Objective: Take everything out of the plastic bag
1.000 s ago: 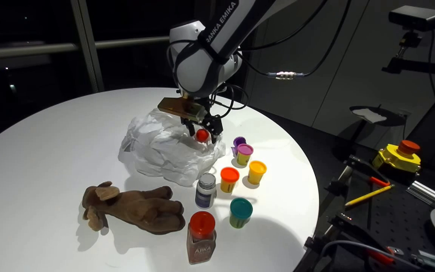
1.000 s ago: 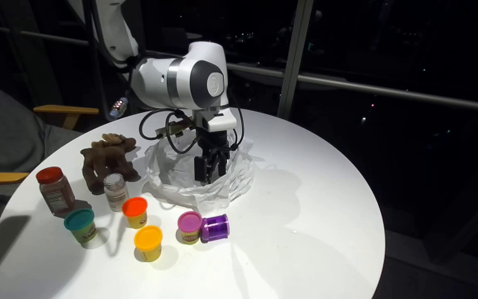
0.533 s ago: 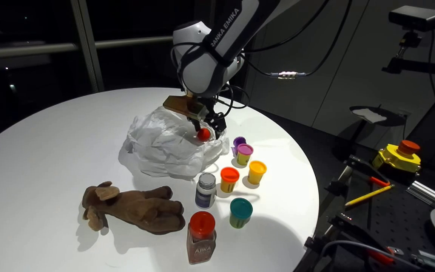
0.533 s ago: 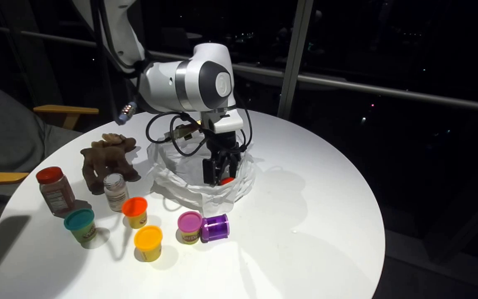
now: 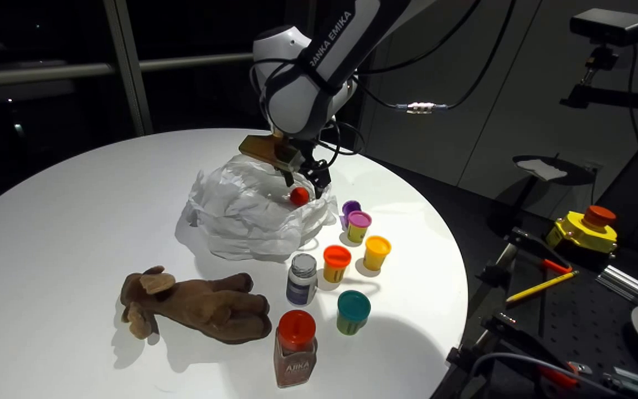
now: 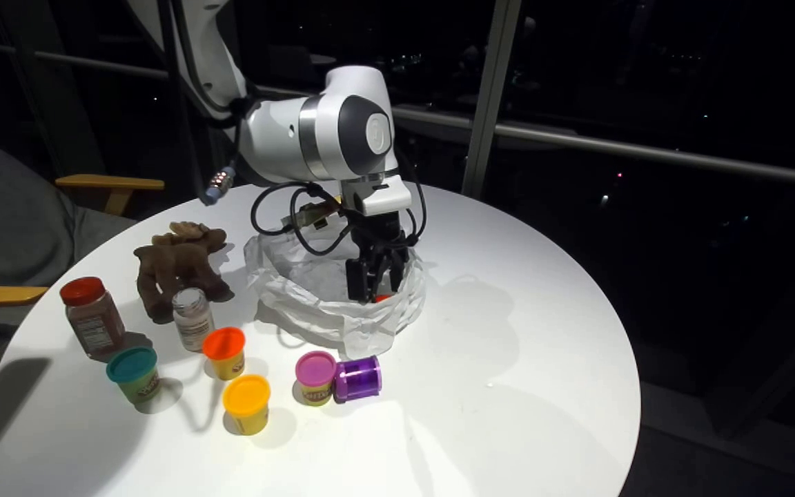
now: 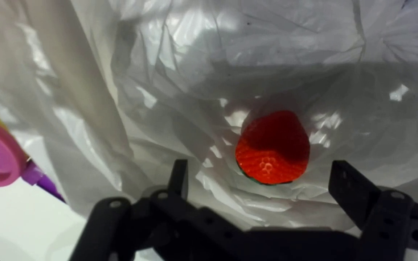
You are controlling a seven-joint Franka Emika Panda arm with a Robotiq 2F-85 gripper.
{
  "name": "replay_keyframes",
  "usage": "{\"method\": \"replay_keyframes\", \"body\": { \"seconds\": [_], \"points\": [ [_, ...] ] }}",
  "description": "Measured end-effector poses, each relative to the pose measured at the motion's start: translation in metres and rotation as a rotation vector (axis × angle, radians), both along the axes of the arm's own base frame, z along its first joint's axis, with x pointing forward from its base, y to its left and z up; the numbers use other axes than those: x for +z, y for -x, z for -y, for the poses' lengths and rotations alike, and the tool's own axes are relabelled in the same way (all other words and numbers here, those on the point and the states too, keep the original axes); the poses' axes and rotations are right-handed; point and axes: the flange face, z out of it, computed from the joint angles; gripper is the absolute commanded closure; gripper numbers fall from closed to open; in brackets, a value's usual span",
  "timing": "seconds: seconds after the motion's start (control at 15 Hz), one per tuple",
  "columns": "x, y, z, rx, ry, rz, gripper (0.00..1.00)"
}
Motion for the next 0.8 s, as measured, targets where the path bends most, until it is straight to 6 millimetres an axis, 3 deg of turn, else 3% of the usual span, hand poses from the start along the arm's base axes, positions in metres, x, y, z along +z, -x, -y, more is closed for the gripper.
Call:
{"method": "replay_keyframes", "body": {
  "seconds": [0.07, 0.2, 0.6, 0.8],
  "points": [
    [0.000, -0.001, 0.000, 0.001, 0.000, 0.003, 0.27],
    [-0.001, -0.004, -0.001, 0.002, 0.001, 0.007, 0.31],
    [-0.011, -0.009, 0.000, 0.006, 0.005, 0.011, 0.75],
    [-0.009, -0.012, 0.002, 0.005, 0.004, 0.020, 0.75]
  ]
}}
